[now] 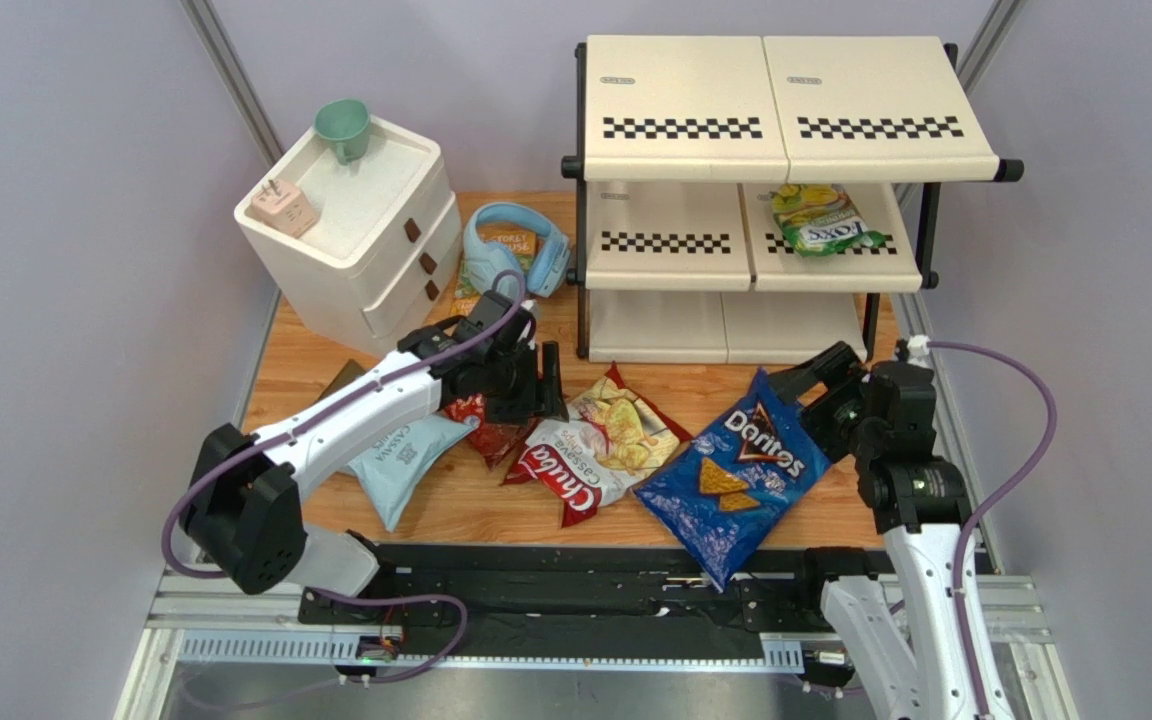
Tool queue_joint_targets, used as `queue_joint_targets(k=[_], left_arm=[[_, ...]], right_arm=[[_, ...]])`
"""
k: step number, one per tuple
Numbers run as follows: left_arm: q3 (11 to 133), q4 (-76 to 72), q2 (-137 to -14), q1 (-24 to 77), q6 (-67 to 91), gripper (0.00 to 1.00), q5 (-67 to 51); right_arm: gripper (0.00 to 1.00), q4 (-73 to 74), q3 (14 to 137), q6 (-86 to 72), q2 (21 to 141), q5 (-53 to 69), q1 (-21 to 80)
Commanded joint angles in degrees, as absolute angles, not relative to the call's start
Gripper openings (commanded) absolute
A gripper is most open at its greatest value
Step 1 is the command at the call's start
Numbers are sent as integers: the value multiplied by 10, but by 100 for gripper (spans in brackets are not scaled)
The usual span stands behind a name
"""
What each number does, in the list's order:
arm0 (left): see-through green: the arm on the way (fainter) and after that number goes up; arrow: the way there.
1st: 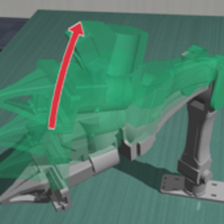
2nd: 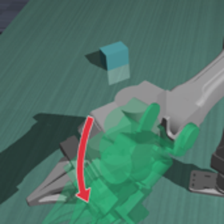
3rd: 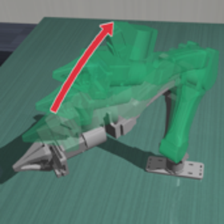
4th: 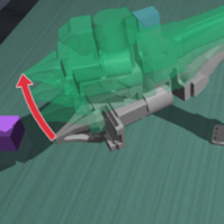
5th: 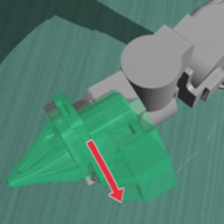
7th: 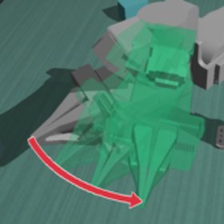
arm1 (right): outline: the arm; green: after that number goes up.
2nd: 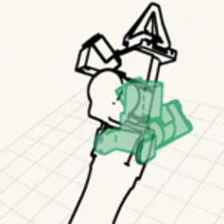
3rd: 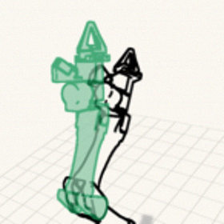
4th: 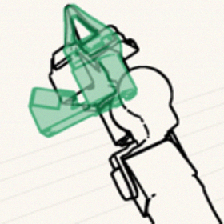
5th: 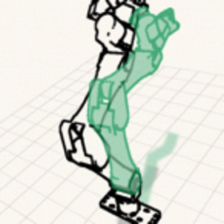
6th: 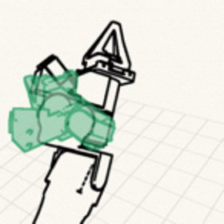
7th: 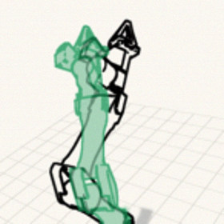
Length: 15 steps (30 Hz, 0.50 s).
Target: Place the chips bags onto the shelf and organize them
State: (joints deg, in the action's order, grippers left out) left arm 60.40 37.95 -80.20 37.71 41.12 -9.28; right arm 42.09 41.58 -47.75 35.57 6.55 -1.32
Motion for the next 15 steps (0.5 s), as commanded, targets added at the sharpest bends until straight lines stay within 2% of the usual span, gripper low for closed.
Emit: queue_joint_targets(k=[1,10,15], left_arm=[[661,385,-852,374,345,73,-95],[677,335,-925,370,255,74,-115],[694,320,-954,359,246,75,-141]], right_arm=[[84,445,412,-470,333,79,69],[81,418,345,-475,326,92,213],[80,416,335,-482,312,82,227]])
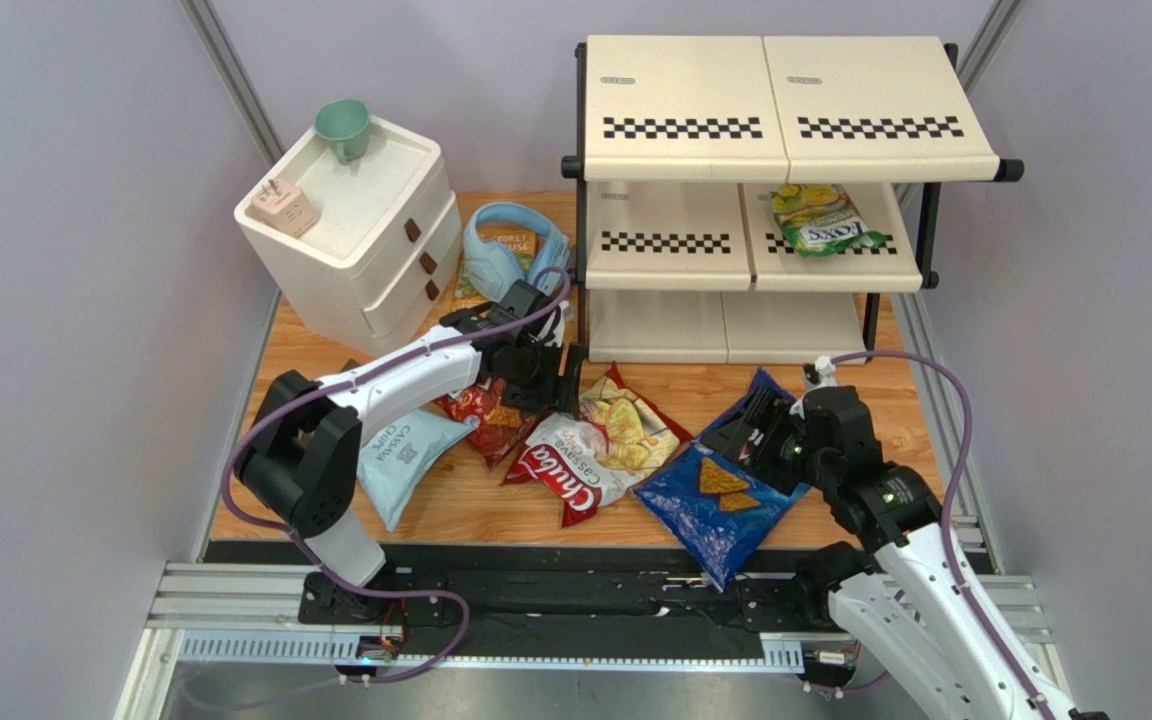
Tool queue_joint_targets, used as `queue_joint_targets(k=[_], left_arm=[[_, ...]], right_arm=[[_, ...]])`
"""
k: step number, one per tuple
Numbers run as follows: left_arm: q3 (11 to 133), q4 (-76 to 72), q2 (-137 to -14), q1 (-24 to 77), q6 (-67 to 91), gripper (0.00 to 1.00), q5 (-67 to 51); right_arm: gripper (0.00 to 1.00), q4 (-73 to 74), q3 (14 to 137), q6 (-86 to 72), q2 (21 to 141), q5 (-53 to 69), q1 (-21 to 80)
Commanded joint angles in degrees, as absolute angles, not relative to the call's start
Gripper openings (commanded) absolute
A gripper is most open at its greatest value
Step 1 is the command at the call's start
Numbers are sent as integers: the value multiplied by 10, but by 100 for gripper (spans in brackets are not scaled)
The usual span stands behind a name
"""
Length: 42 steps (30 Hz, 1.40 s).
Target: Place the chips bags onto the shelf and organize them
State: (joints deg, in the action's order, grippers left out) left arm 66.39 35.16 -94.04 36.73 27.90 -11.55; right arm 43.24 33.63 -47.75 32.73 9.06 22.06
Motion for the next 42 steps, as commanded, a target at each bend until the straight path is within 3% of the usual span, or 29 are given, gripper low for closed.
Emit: queue_joint_targets(k=[1,10,22,24,25,27,28,29,34,42], left_arm=[[702,317,-968,359,243,75,-155],[696,315,-1025,360,224,74,-177],[580,203,-987,384,288,70,-251],[569,171,-974,385,313,64,-267],[565,159,-966,384,321,54,-286],[559,130,-958,384,344,44,-305],[557,121,-949,384,351,23,-321],[555,106,-944,385,366,10,-326],[546,69,-900,384,414,0,-339],[533,23,-841,384,482,0,-363]], right_arm=[[80,417,335,-481,312,81,227],[80,425,330,-480,316,74,226],[80,409,311,-494,330,81,227],[79,407,310,-493,333,80,226],[79,408,310,-494,334,80,227],[79,410,311,-493,335,78,227],[79,411,312,-496,335,76,227],[79,413,312,-497,334,75,226],[80,426,309,-504,325,65,227],[81,428,331,-527,332,55,227]])
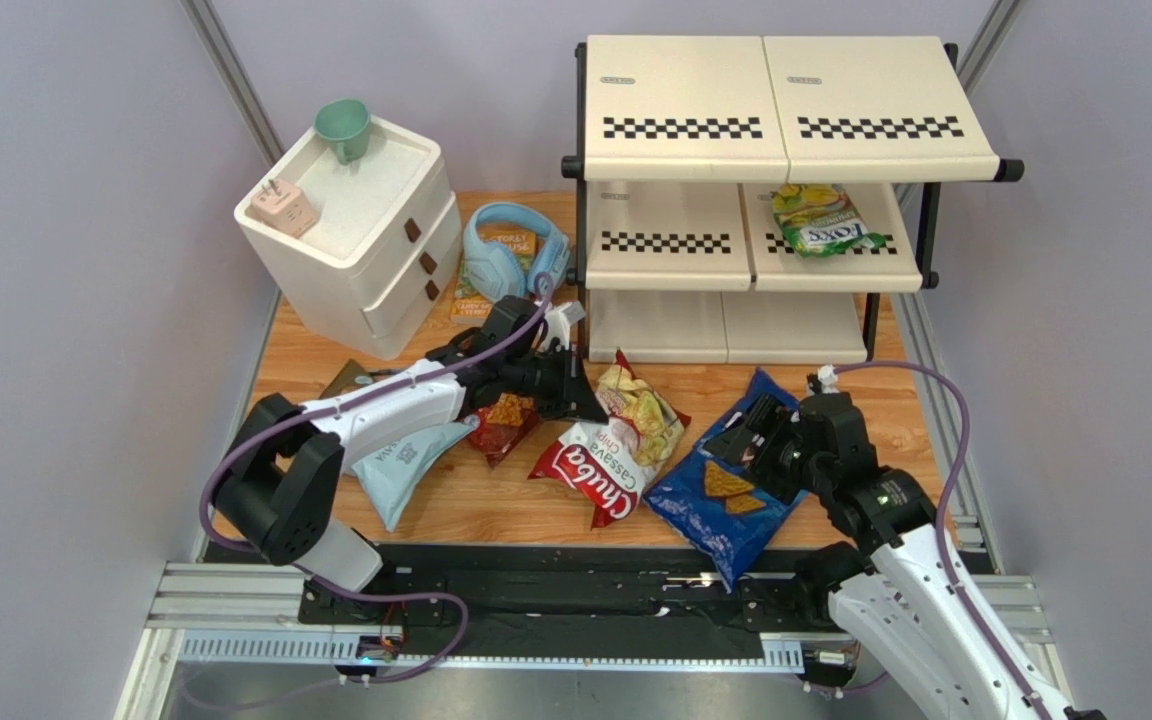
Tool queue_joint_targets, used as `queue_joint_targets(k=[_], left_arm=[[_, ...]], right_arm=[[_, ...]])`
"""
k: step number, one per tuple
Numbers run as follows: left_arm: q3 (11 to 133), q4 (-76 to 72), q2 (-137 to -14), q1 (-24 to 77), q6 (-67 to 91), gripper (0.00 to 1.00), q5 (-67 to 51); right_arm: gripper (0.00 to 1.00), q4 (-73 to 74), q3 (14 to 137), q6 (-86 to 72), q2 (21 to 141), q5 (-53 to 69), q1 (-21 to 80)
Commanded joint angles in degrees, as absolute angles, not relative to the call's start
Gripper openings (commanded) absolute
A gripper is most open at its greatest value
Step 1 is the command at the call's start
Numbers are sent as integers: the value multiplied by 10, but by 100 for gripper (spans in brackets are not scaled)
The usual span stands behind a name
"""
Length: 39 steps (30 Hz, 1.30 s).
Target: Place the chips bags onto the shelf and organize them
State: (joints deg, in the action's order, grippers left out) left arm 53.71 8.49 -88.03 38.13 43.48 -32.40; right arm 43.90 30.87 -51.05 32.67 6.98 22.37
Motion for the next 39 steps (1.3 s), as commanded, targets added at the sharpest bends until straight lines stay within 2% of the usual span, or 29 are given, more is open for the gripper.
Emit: queue_joint_targets(k=[1,7,15,25,32,39], left_arm=[[532,19,-839,383,489,0,-367],[518,18,-806,382,501,0,-367],[431,-20,-697,366,605,0,-196],[472,-62,-783,368,664,0,-130],[517,-79,-817,392,662,0,-94],[529,-91,-820,419,650,0,-86]], right_arm=[[81,427,338,-527,335,55,226],[82,426,357,-529,357,52,227],[84,427,383,-612,375,64,226],[85,437,427,-803,457,204,242],[86,337,367,-938,447,209,292],[87,334,364,-960,459,175,321]])
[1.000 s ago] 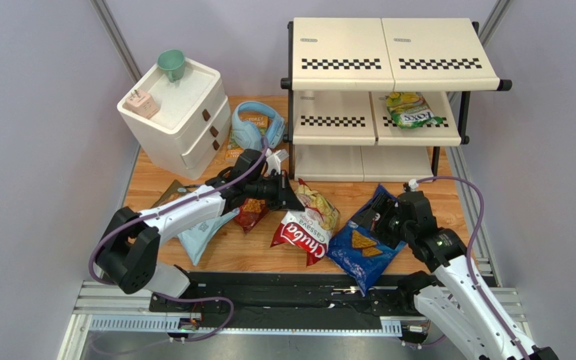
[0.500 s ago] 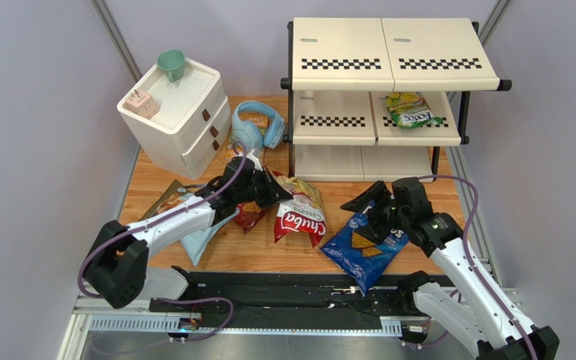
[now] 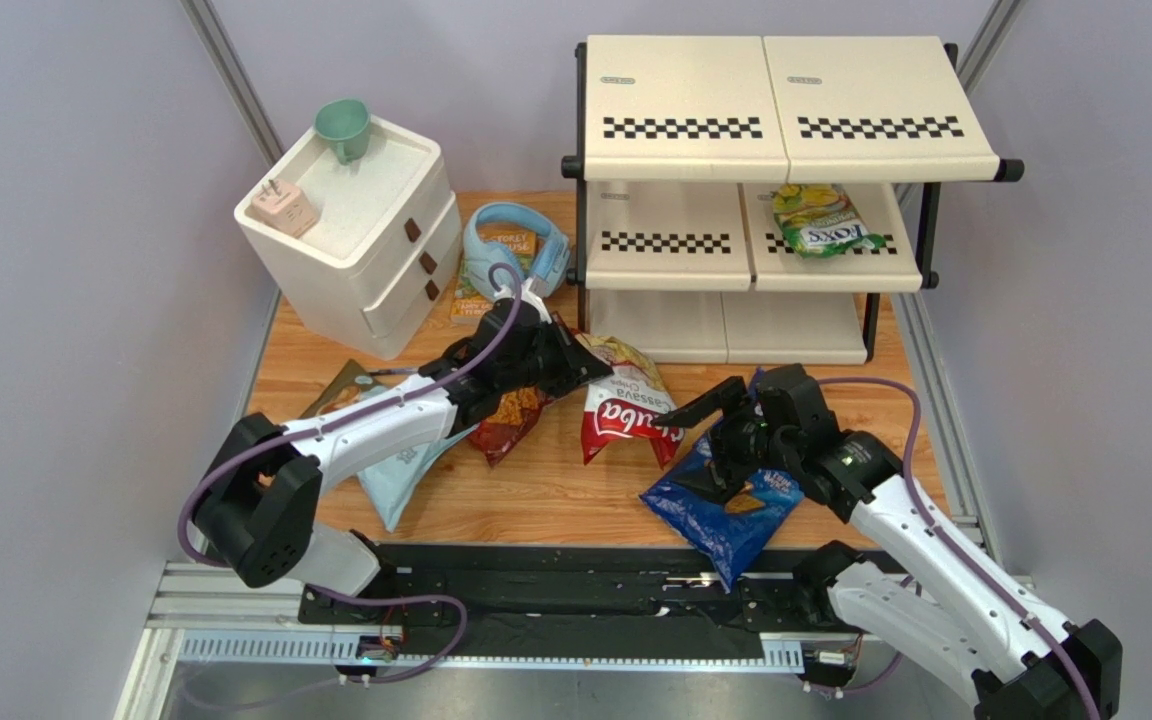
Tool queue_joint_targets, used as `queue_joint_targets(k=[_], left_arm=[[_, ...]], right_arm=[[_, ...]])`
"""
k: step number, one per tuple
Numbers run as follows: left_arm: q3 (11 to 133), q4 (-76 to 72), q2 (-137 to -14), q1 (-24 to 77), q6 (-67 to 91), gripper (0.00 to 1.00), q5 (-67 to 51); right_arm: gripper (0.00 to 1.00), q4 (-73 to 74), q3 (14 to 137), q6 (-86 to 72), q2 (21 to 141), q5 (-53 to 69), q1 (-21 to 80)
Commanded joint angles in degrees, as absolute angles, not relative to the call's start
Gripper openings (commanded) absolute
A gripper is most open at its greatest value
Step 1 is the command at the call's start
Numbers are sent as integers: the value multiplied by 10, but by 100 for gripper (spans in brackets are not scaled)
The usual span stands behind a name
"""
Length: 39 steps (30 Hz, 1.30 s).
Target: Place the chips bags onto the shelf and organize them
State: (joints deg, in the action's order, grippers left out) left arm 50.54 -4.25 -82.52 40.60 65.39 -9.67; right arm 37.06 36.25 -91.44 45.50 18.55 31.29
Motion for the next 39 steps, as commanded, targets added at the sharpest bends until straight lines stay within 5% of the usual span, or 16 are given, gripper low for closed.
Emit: queue_joint_targets(k=[1,20,24,31,38,39], left_arm=[[530,-91,-818,423,649,0,-86],[532,-96,-804,463,659,0,-55],[526,-103,-800,475,666,0,-60],[534,-108,-800,493,668,0,-73],[520,-116,-781,500,659,0,-111],[519,-114,-778,500,650,0,-118]], right_arm=[[87,331,366,-960,461,170,321],[87,350,381,-1035,481,57,374],[76,346,377,-1043,484,30,374],[75,312,367,-1056,507,25,375],[42,310,368,-1054,516,2,374],[29,309,366,-1055,517,2,374]])
